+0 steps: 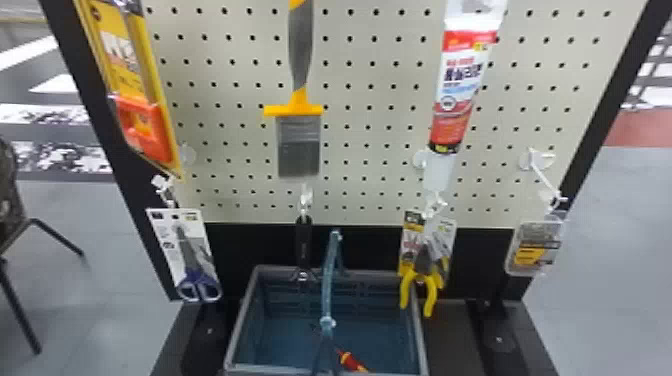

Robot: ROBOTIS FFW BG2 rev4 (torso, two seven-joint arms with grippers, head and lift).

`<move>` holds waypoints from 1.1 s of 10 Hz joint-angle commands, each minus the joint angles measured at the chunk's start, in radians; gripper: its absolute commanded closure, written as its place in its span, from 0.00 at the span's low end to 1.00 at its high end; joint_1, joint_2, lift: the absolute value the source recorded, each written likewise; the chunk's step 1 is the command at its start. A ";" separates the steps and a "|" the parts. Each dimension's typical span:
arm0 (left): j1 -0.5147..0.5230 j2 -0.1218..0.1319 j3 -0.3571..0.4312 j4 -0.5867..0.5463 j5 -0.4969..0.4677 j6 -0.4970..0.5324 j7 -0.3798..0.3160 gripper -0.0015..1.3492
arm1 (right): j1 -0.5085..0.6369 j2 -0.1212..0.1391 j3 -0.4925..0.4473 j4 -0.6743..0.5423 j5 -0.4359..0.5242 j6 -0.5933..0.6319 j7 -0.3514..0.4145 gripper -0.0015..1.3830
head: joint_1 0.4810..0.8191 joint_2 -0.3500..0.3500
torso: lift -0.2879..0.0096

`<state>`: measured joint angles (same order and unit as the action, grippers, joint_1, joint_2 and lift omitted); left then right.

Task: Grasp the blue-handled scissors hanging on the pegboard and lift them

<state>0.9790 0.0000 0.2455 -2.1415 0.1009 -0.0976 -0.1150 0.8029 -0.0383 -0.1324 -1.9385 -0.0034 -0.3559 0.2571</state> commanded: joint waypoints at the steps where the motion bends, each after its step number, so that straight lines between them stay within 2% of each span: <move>1: 0.001 -0.003 0.000 0.000 0.000 0.002 0.000 0.08 | 0.003 0.002 0.002 0.006 -0.001 0.000 0.001 0.17 | 0.20 0.50 | 0.63; 8: -0.008 -0.003 -0.002 0.000 0.003 0.002 0.000 0.08 | 0.005 0.006 0.002 0.006 0.000 0.000 0.005 0.17 | 0.20 0.50 | 0.63; 11: -0.059 -0.003 -0.023 0.000 0.051 0.045 -0.023 0.08 | 0.005 0.009 0.002 0.008 0.003 0.000 0.007 0.17 | 0.20 0.50 | 0.63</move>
<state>0.9296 0.0000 0.2288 -2.1415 0.1427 -0.0591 -0.1385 0.8080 -0.0306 -0.1304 -1.9312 -0.0013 -0.3559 0.2641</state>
